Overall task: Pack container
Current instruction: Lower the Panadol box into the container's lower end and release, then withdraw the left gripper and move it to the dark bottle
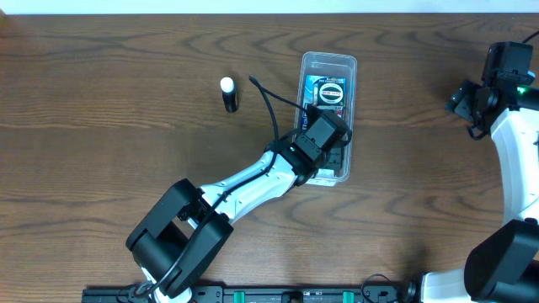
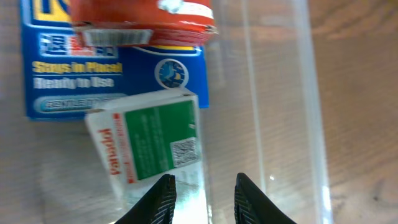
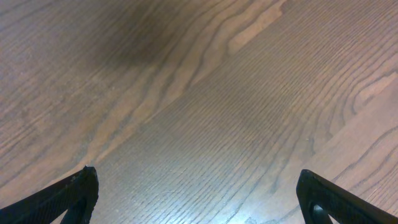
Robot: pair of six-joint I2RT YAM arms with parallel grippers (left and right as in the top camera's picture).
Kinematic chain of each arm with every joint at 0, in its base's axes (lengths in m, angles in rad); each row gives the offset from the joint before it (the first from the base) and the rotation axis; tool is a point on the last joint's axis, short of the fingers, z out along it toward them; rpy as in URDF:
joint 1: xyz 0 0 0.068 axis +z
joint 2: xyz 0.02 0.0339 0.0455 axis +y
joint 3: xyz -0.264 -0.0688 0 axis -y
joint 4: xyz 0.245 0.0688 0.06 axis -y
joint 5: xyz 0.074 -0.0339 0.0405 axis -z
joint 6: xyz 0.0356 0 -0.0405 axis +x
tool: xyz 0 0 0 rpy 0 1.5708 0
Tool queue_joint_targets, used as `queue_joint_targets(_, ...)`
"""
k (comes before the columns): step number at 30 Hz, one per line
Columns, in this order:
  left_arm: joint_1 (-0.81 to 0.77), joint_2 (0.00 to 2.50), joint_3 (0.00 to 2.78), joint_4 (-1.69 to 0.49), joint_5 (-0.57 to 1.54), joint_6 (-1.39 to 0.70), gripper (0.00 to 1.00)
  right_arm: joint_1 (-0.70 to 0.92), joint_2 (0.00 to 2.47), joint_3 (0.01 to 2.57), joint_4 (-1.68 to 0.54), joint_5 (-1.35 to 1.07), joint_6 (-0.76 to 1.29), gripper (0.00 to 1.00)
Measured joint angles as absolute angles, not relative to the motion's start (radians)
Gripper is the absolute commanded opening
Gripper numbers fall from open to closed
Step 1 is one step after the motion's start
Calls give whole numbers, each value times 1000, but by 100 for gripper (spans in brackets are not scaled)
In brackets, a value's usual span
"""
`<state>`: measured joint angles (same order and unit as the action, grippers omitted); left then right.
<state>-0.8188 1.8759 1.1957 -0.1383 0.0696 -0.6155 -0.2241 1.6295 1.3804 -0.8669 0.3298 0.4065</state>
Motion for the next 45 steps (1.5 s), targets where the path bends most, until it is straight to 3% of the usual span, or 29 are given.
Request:
queue_joint_targets(10, -819, 1831, 1235, -194, 117, -524, 53, -224, 1629, 1380, -867, 330, 406, 99)
queue_joint_targets(13, -819, 1743, 1278, -259, 84, -508, 65, -224, 1629, 1380, -867, 330, 406, 99)
queue_joint_targets(19, -775, 1502, 1340, -434, -95, -494, 70, -224, 1629, 1380, -867, 329, 406, 99)
queue_joint_targets(24, -612, 1395, 1389, -655, -155, -463, 97, -224, 1629, 1380, -867, 330, 406, 99)
queue_joint_targets(32, -391, 1560, 1668, -1080, -108, -391, 98, -224, 1629, 1380, -867, 330, 406, 99)
queue_joint_targets(36, -333, 1685, 1850, -1186, -91, -349, 98, -224, 1629, 1380, -867, 330, 406, 99)
queue_joint_targets(45, -290, 1890, 1923, -1118, -51, -272, 98, -224, 1629, 1380, -867, 330, 406, 99)
